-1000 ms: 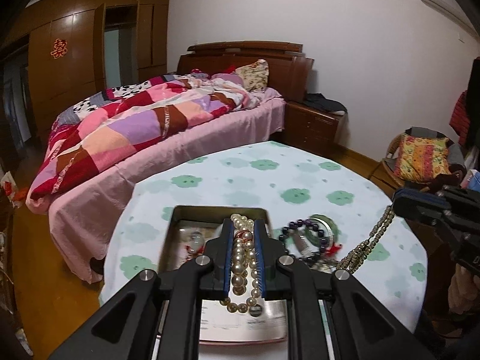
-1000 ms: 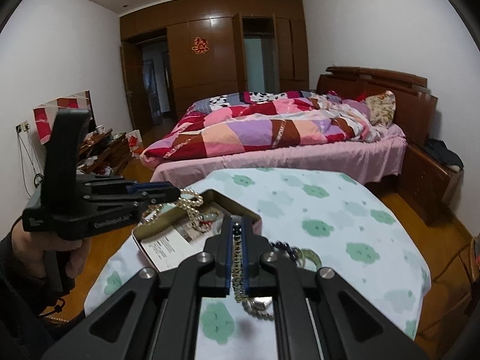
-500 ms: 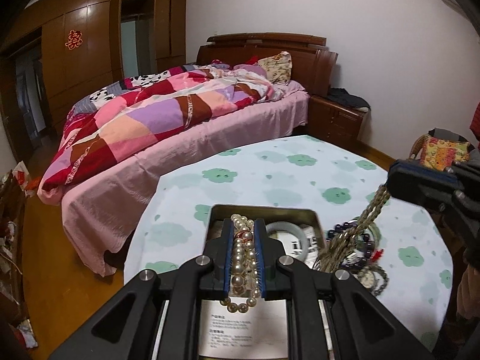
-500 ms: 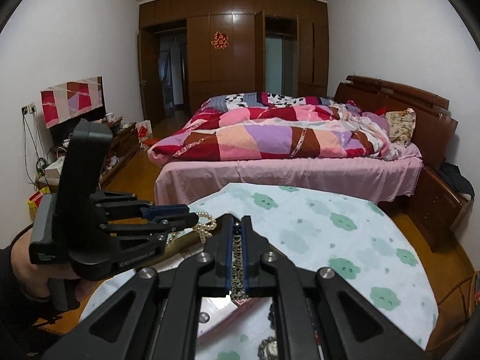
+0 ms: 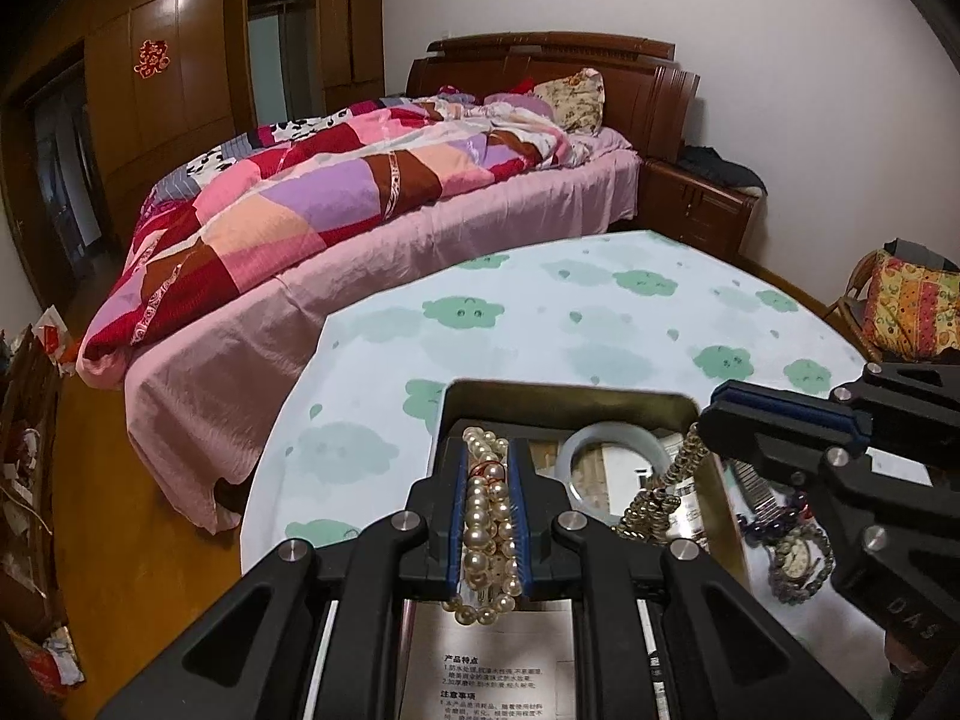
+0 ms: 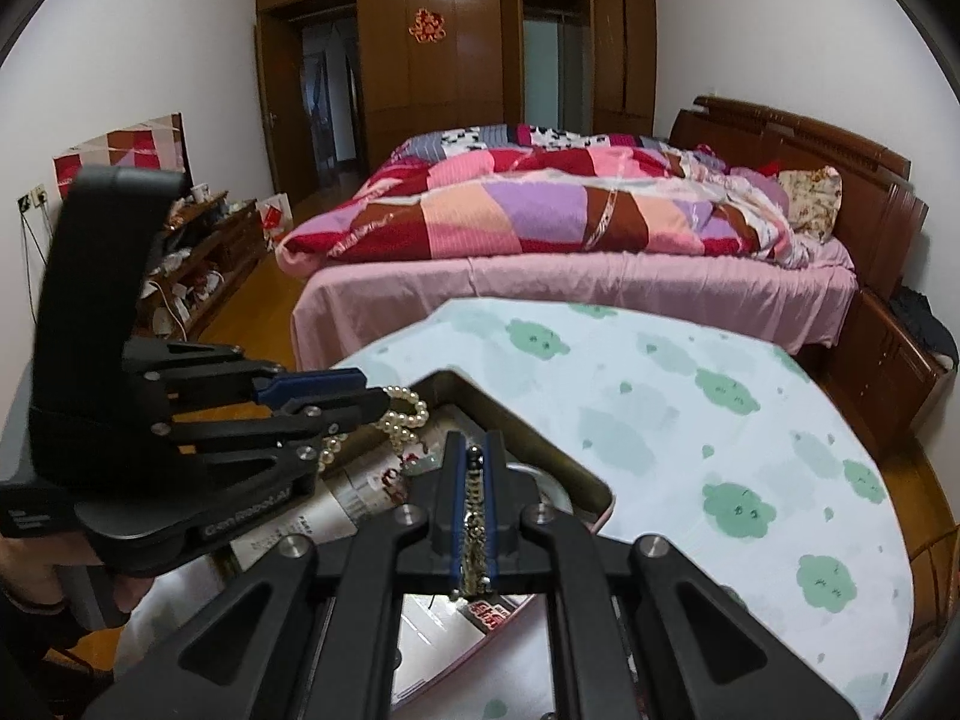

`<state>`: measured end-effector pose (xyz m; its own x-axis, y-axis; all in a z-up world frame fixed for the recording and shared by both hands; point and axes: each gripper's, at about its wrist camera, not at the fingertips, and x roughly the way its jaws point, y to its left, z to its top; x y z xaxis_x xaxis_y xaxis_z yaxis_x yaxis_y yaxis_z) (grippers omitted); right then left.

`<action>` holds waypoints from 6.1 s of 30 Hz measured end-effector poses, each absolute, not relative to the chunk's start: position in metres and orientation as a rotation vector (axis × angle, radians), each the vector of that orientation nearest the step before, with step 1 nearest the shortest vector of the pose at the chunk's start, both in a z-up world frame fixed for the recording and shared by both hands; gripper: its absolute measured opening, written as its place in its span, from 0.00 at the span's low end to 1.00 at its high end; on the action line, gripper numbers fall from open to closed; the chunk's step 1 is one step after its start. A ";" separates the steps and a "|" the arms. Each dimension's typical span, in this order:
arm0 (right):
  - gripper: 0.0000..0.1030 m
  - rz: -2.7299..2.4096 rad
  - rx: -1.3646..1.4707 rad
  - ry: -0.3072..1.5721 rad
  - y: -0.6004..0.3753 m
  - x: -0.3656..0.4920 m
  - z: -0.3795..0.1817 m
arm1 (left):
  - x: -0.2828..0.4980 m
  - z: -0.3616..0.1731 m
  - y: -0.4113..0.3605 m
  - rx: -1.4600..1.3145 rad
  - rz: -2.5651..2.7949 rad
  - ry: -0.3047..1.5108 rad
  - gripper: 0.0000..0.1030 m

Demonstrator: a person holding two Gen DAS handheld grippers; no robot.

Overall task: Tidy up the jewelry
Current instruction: 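Carry the pearl necklace into the tin with the left gripper while the right brings the gold chain, then open the left gripper over the tin while the right releases the gold chain inside, then withdraw both grippers from the tin toward the black bead bracelets, then grasp the black bead bracelet with the left gripper while the right closes on the silver bangle, then carry the black bead bracelet and silver bangle into the tin with both grippers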

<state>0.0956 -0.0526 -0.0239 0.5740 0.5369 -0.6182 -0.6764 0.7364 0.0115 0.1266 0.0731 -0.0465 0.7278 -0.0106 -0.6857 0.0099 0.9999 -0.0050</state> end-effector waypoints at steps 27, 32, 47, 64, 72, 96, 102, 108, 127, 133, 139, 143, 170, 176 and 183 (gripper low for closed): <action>0.07 0.647 -0.320 0.739 -0.038 0.110 -0.069 | 0.139 -0.074 0.077 0.040 0.030 0.838 0.13; 0.07 0.638 -0.319 0.739 -0.040 0.111 -0.071 | 0.138 -0.073 0.076 0.042 0.033 0.845 0.16; 0.34 0.629 -0.258 0.745 -0.054 0.109 -0.071 | 0.114 -0.057 0.066 0.053 0.054 0.755 0.65; 0.54 0.531 -0.176 0.727 -0.126 0.092 -0.063 | 0.111 -0.077 0.078 0.052 0.208 0.770 0.65; 0.54 0.344 -0.102 0.788 -0.191 0.112 -0.079 | 0.123 -0.083 0.088 0.071 0.240 0.771 0.65; 0.45 0.360 -0.084 0.794 -0.193 0.106 -0.084 | 0.087 -0.053 0.035 0.080 0.137 0.670 0.65; 0.45 0.316 -0.073 0.802 -0.210 0.097 -0.089 | 0.091 -0.052 -0.021 0.149 0.019 0.678 0.65; 0.45 0.314 -0.051 0.780 -0.217 0.094 -0.085 | 0.101 -0.064 -0.070 0.209 -0.081 0.710 0.65; 0.45 0.306 -0.026 0.748 -0.222 0.093 -0.082 | 0.121 -0.097 -0.113 0.204 -0.271 0.839 0.21; 0.46 0.300 -0.038 0.750 -0.220 0.093 -0.083 | 0.113 -0.089 -0.108 0.181 -0.280 0.825 0.13; 0.46 0.301 -0.043 0.751 -0.220 0.092 -0.083 | 0.101 -0.066 -0.095 0.182 -0.241 0.762 0.13; 0.46 0.320 -0.040 0.751 -0.219 0.092 -0.082 | 0.091 -0.048 -0.082 0.171 -0.201 0.706 0.13; 0.09 0.427 -0.062 0.760 -0.177 0.105 -0.067 | 0.077 -0.017 -0.047 0.120 -0.147 0.595 0.13; 0.09 0.420 -0.080 0.689 -0.178 0.096 -0.045 | 0.070 -0.001 -0.042 0.125 -0.138 0.553 0.13; 0.09 0.465 -0.089 0.668 -0.164 0.097 -0.035 | 0.067 0.009 -0.023 0.120 -0.094 0.535 0.13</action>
<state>0.0973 -0.1642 -0.0351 0.6871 0.3863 -0.6153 -0.4425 0.8943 0.0673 0.0668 -0.0226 0.0093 0.8562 -0.0578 -0.5133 0.1205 0.9886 0.0897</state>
